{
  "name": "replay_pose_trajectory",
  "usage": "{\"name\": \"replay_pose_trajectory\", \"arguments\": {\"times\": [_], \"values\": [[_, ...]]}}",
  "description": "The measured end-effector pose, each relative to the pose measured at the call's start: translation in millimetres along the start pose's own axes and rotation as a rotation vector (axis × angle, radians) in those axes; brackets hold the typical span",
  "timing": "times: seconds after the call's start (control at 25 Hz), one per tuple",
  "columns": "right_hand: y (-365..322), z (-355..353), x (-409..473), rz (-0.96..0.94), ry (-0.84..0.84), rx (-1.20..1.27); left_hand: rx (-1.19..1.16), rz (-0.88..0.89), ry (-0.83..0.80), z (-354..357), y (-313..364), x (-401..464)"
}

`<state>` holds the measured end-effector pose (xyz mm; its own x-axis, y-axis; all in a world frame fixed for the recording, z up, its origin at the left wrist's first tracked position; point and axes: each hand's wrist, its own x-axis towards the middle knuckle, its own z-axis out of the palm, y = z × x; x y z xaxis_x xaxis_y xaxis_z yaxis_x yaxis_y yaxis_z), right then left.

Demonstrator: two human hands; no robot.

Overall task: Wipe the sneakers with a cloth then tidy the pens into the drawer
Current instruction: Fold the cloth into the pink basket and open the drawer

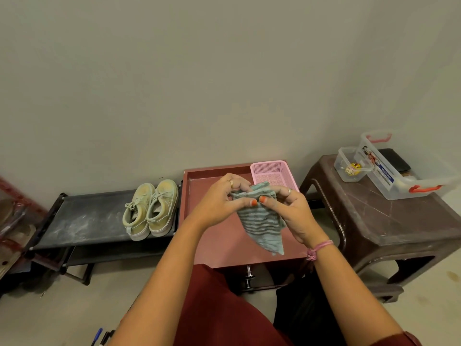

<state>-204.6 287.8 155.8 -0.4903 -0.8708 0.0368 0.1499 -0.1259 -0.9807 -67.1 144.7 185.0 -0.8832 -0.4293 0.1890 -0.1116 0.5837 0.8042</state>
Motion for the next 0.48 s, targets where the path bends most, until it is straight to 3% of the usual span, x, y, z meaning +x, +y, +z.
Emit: {"name": "replay_pose_trajectory", "arguments": {"times": [0.16,0.24,0.4,0.48], "values": [[-1.8,2.0,3.5,0.014,0.01,0.145,0.121,-0.004,-0.09,-2.8,-5.2,7.4],[-4.3,2.2,7.5,0.004,0.017,0.176,0.05,-0.025,-0.07,-1.4,-6.3,10.8],[-13.7,1.2,24.3,-0.029,0.076,0.282,-0.72,-0.211,0.125,32.4,-14.2,11.2],[-16.6,-1.0,36.1,-0.058,0.098,0.292,-0.853,-0.35,0.088,54.6,-27.3,11.3]]}}
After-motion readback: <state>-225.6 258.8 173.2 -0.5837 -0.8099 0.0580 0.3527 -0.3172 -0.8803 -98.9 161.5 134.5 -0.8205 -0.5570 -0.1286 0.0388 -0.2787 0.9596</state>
